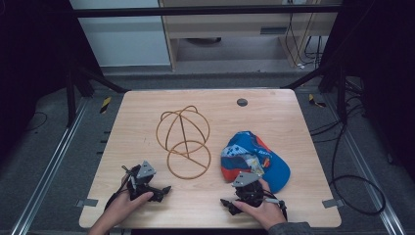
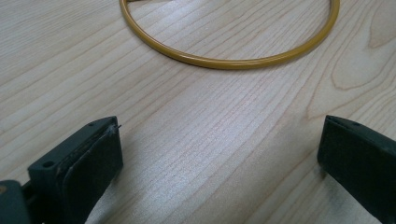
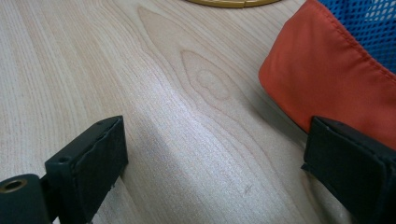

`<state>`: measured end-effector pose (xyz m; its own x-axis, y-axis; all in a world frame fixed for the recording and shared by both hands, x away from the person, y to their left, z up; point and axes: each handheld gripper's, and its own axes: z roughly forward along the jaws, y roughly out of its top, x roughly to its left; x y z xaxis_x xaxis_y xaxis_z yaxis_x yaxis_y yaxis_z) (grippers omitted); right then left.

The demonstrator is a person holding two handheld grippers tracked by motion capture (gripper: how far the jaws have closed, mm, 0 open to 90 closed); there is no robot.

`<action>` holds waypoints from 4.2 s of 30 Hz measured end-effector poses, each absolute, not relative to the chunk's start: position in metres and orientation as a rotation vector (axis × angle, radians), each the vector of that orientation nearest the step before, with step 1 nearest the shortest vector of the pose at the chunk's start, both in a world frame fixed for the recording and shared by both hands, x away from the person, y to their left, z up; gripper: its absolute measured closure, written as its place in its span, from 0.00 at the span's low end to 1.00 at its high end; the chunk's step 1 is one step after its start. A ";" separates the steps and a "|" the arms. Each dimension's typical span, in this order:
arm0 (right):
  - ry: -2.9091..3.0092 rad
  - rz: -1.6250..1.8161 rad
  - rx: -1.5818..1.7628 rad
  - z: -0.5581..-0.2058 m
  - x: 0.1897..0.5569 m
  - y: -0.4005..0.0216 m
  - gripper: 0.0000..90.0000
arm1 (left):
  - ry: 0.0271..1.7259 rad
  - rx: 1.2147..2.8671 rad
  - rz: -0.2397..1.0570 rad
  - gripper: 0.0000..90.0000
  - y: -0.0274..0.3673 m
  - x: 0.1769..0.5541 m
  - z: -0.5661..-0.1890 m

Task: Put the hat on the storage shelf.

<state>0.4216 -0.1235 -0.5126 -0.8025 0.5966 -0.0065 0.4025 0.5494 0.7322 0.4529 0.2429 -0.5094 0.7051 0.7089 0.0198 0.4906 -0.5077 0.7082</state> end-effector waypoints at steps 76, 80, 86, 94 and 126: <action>2.599 0.742 1.064 -0.401 0.495 -0.207 0.12 | 0.903 2.212 0.398 0.00 0.242 0.452 -0.509; 2.609 0.739 1.073 -0.401 0.503 -0.206 0.20 | 0.903 2.212 0.398 0.00 0.242 0.452 -0.509; 2.628 0.745 1.050 -0.402 0.504 -0.205 0.27 | 0.904 2.212 0.400 0.00 0.242 0.453 -0.509; 2.649 0.770 1.017 -0.403 0.507 -0.193 0.35 | 0.904 2.210 0.399 0.00 0.242 0.453 -0.510; 2.695 0.814 1.035 -0.390 0.514 -0.203 1.00 | 0.904 2.212 0.398 0.00 0.242 0.453 -0.509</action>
